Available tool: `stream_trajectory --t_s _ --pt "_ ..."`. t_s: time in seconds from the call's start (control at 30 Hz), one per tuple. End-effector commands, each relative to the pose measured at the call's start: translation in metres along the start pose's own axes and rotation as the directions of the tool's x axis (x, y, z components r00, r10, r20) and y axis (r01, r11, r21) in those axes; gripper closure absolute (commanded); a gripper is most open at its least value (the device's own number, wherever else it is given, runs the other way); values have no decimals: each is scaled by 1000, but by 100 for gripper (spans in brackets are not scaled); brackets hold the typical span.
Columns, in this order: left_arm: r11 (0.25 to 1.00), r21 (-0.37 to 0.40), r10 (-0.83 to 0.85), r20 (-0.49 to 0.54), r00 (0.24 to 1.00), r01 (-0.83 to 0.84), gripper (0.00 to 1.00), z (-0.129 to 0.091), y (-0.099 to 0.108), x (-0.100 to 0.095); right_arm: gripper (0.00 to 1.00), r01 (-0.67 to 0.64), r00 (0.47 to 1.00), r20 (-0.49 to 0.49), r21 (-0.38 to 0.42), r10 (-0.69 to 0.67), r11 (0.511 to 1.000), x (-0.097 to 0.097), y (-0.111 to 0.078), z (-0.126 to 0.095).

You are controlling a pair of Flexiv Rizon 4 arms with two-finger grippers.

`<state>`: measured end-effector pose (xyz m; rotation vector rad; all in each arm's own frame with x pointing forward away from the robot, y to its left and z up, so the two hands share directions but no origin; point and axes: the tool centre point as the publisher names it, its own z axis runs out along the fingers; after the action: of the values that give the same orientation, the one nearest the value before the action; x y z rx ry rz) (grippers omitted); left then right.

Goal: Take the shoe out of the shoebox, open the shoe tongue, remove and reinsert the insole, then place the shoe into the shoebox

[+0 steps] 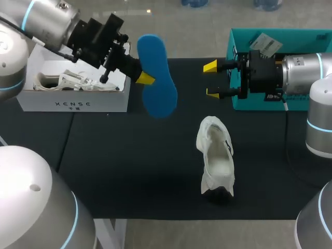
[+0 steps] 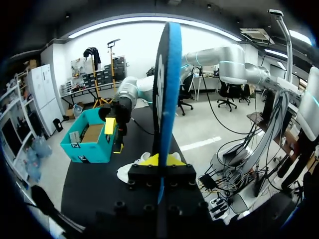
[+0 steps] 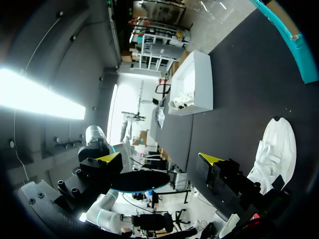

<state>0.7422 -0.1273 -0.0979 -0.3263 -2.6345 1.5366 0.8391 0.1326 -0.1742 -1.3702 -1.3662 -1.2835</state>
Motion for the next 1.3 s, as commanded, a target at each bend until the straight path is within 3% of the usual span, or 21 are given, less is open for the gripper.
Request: stream_trajectory --t_s 0.03,0.17,0.3,1.13,1.27,1.3 --pt "981 52 174 188 967 -187 100 13 11 25 0 -1 1000 1 -2 1 1000 0 0 1" --pt "976 91 181 177 967 -200 100 24 15 30 0 -1 1000 1 -2 1 1000 0 0 1" --pt "969 30 232 214 949 -244 100 32 9 32 0 -1 1000 1 -2 1 1000 0 0 1" --pt "970 6 234 235 943 -242 100 31 6 33 0 -1 1000 1 -2 1 1000 0 0 1" --pt "908 107 345 355 869 -405 100 30 -1 31 0 -1 1000 1 -2 1 1000 0 0 1" --pt "887 93 392 365 844 -452 100 28 -1 30 0 -1 1000 1 -2 1 1000 0 0 1"
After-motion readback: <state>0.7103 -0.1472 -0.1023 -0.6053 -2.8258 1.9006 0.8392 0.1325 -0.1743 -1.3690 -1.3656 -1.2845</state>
